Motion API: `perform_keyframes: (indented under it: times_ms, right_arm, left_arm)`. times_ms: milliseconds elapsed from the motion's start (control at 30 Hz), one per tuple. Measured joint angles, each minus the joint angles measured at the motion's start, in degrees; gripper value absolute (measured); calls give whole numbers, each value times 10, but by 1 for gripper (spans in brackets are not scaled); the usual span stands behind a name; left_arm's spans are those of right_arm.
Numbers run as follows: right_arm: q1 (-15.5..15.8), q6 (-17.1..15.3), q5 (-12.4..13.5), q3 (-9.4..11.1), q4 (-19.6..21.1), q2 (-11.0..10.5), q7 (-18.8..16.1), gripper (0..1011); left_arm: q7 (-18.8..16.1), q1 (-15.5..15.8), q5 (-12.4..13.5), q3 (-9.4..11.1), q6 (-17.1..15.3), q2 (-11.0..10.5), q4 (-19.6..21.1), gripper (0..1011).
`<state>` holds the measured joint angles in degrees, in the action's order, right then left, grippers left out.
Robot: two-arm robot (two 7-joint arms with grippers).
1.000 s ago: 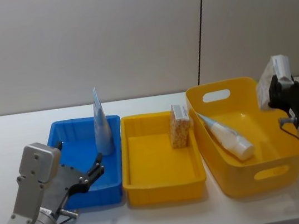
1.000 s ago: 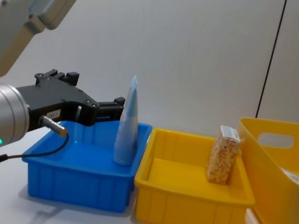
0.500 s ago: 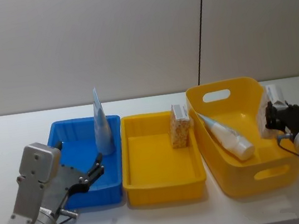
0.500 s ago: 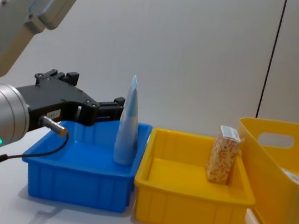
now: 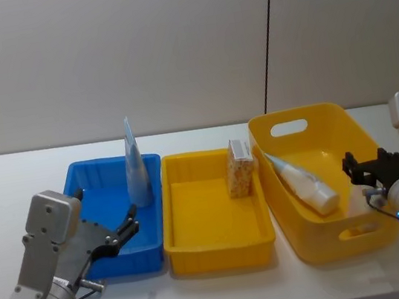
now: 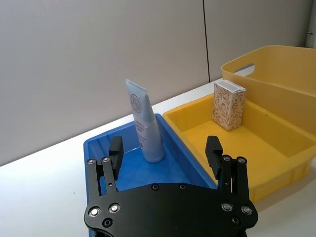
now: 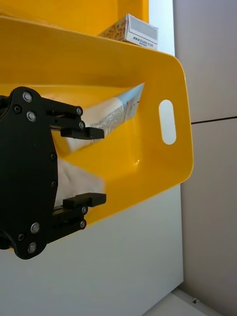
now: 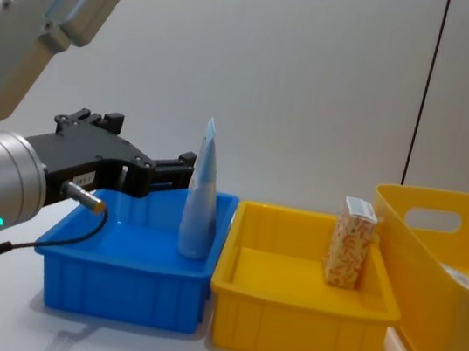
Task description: Bimanual collaborative sorting of washing and personal care products
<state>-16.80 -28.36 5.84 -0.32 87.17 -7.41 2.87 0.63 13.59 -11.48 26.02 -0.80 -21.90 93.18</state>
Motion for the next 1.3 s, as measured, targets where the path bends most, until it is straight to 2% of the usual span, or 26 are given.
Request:
perform_keyframes:
  times_ms: [200,333,467,833,1300]
  right_arm:
    - [-2,-6,-1,-1,-3,0,0,808]
    - [-2,-9,-2,-1,-5,0,-1,880]
    - [-2,-7,-2,0,-4,0,-4,997]
    - [11,36,15,12,15,1,-31,1003]
    - [36,120,69,39,54,0,-95,1003]
  left_arm:
    - [0,0,0,0,0,0,0,1001]
    - [0,0,0,0,0,0,0,1001]
    - [0,0,0,0,0,0,0,1001]
    - [0,0,0,0,0,0,0,1001]
    - [0,0,0,0,0,0,0,1001]
